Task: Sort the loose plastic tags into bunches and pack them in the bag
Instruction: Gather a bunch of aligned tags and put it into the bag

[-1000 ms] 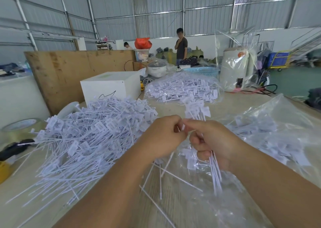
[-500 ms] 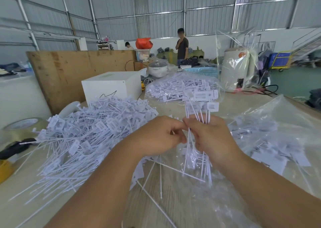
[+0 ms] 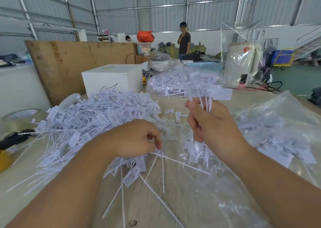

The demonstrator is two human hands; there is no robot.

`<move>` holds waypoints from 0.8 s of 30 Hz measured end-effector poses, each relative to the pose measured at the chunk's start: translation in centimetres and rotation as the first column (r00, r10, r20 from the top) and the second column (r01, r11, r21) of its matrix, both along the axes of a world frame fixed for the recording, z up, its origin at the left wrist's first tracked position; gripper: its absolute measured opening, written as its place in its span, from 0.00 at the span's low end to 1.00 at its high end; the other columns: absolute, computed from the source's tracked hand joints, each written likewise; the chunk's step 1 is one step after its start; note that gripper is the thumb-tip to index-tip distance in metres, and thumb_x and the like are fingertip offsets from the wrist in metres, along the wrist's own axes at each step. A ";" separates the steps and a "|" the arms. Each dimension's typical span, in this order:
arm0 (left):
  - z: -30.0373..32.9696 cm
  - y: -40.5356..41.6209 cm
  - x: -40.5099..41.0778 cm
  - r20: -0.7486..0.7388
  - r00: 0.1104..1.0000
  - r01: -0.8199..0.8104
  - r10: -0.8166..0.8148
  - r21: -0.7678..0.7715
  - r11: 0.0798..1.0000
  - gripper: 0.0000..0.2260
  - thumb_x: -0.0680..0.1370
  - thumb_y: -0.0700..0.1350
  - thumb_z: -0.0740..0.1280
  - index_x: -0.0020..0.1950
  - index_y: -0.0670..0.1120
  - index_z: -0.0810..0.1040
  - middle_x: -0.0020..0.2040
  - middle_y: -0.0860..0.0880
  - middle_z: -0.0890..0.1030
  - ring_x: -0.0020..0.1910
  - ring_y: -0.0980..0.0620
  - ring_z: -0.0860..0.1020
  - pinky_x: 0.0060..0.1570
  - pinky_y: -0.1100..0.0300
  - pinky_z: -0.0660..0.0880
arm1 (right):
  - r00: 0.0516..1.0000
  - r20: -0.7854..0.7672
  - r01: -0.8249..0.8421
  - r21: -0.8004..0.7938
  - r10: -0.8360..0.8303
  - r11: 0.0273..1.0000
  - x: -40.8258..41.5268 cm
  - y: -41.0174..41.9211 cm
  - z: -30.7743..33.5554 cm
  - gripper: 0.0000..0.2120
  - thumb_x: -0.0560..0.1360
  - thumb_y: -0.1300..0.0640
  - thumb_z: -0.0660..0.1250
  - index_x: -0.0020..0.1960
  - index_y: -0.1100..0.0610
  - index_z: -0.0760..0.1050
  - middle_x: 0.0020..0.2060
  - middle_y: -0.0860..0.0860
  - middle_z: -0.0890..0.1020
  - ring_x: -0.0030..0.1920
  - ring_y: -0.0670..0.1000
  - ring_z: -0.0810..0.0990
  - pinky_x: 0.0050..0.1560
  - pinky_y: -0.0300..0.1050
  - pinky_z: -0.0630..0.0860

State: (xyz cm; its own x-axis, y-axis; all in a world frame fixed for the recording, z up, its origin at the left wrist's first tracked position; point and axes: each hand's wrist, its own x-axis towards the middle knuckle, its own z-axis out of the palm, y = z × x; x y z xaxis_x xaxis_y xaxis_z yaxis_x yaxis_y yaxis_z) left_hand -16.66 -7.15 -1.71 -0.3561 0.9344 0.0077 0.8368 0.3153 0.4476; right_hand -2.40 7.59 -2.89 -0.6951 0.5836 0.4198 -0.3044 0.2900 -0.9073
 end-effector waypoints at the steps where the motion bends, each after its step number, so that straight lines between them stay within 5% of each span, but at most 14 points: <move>1: -0.2 -0.3 -0.4 -0.002 1.000 0.021 -0.022 -0.054 0.998 0.11 0.71 0.42 0.69 0.41 0.60 0.82 0.49 0.63 0.79 0.49 0.65 0.76 0.53 0.61 0.73 | 0.999 0.037 -0.008 0.031 0.007 0.999 0.0 0.0 -0.1 0.15 0.81 0.57 0.62 0.39 0.64 0.74 0.23 0.49 0.70 0.21 0.46 0.64 0.23 0.37 0.63; 5: -0.8 0.1 -1.1 -0.139 0.988 0.051 -0.062 -0.083 0.995 0.05 0.72 0.46 0.74 0.42 0.57 0.85 0.52 0.61 0.79 0.50 0.62 0.75 0.56 0.56 0.73 | 0.975 0.220 -0.089 0.267 0.029 0.960 0.2 -0.5 -0.4 0.19 0.78 0.56 0.66 0.30 0.57 0.69 0.23 0.47 0.67 0.22 0.43 0.64 0.24 0.34 0.62; 10: -1.2 1.1 -0.2 -0.212 0.977 0.038 0.031 0.311 0.950 0.06 0.73 0.43 0.75 0.48 0.53 0.87 0.43 0.58 0.79 0.50 0.55 0.73 0.56 0.55 0.70 | 0.893 0.423 -0.088 0.500 -0.154 0.862 -0.5 -1.2 -1.9 0.05 0.71 0.55 0.73 0.40 0.56 0.78 0.33 0.48 0.80 0.31 0.43 0.76 0.35 0.39 0.73; 12: -1.1 1.3 0.4 -0.201 0.979 0.044 0.039 0.392 0.919 0.09 0.73 0.43 0.75 0.51 0.54 0.86 0.49 0.53 0.80 0.56 0.51 0.73 0.59 0.54 0.69 | 0.867 0.475 -0.141 0.520 -0.148 0.842 -0.7 -1.5 -2.4 0.03 0.73 0.56 0.70 0.46 0.55 0.80 0.39 0.51 0.83 0.39 0.49 0.82 0.42 0.46 0.77; 16: -0.8 1.1 0.9 -0.205 0.972 0.006 0.112 0.502 0.865 0.14 0.71 0.46 0.77 0.54 0.57 0.83 0.59 0.55 0.77 0.62 0.52 0.69 0.64 0.59 0.61 | 0.898 0.409 -0.005 0.380 -0.163 0.925 -0.7 -0.7 -2.3 0.16 0.78 0.57 0.64 0.32 0.56 0.71 0.23 0.47 0.72 0.23 0.49 0.70 0.26 0.42 0.66; 19: -0.3 0.5 0.5 -0.188 0.965 -0.031 0.181 0.606 0.795 0.12 0.70 0.50 0.77 0.52 0.54 0.83 0.53 0.57 0.78 0.55 0.58 0.72 0.58 0.61 0.65 | 0.883 0.447 -0.018 0.334 -0.142 0.943 -0.6 -0.4 -2.2 0.15 0.79 0.56 0.63 0.33 0.55 0.69 0.21 0.45 0.67 0.22 0.46 0.65 0.24 0.39 0.62; 24: -0.1 -0.5 -0.7 -0.111 0.976 -0.126 0.189 0.425 0.897 0.14 0.71 0.52 0.76 0.52 0.63 0.77 0.39 0.61 0.76 0.34 0.64 0.74 0.33 0.73 0.65 | 0.848 0.518 -0.098 0.360 -0.112 0.928 -0.7 -0.8 -3.2 0.12 0.80 0.56 0.60 0.45 0.64 0.74 0.26 0.49 0.72 0.27 0.49 0.69 0.30 0.41 0.65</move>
State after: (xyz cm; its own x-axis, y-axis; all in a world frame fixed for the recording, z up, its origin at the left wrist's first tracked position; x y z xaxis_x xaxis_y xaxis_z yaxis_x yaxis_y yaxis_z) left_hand -17.34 -7.69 -1.76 -0.4638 0.7672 0.4431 0.8571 0.2620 0.4435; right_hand -3.08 6.76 -6.07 -0.8652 0.4698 0.1754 0.1864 0.6260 -0.7572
